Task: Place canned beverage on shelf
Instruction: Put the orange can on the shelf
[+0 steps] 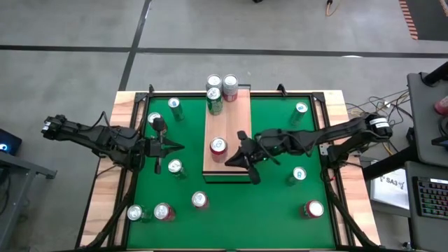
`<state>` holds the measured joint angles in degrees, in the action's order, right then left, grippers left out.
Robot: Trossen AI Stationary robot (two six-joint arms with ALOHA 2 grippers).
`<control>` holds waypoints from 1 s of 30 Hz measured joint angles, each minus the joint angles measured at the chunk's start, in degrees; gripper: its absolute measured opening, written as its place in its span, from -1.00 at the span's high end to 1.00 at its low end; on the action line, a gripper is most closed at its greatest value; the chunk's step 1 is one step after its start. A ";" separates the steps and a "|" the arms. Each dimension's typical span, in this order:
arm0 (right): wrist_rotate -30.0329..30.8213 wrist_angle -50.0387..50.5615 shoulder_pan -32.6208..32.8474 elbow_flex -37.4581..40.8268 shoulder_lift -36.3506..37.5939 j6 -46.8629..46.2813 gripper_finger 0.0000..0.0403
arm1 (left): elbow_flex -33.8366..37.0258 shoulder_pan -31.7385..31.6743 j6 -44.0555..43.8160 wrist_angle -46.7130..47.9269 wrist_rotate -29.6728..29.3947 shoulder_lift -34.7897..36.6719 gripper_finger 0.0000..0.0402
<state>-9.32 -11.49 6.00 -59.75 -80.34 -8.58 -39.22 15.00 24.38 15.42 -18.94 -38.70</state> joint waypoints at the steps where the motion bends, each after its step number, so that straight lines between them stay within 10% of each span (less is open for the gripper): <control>1: 1.36 0.07 0.00 0.00 -0.49 -0.76 0.96 | 0.00 0.00 -0.06 0.00 0.00 0.00 1.00; 17: 12.65 -0.19 -0.27 0.00 -1.55 -1.90 0.96 | 0.00 0.00 -0.43 0.02 0.00 -0.22 1.00; 30: 9.45 -3.70 -0.21 -0.07 -4.52 -1.84 0.96 | 0.02 0.00 -1.05 0.09 0.00 -0.42 1.00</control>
<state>0.13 -15.19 5.79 -59.81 -84.85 -10.42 -39.20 15.00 23.33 15.51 -18.94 -39.12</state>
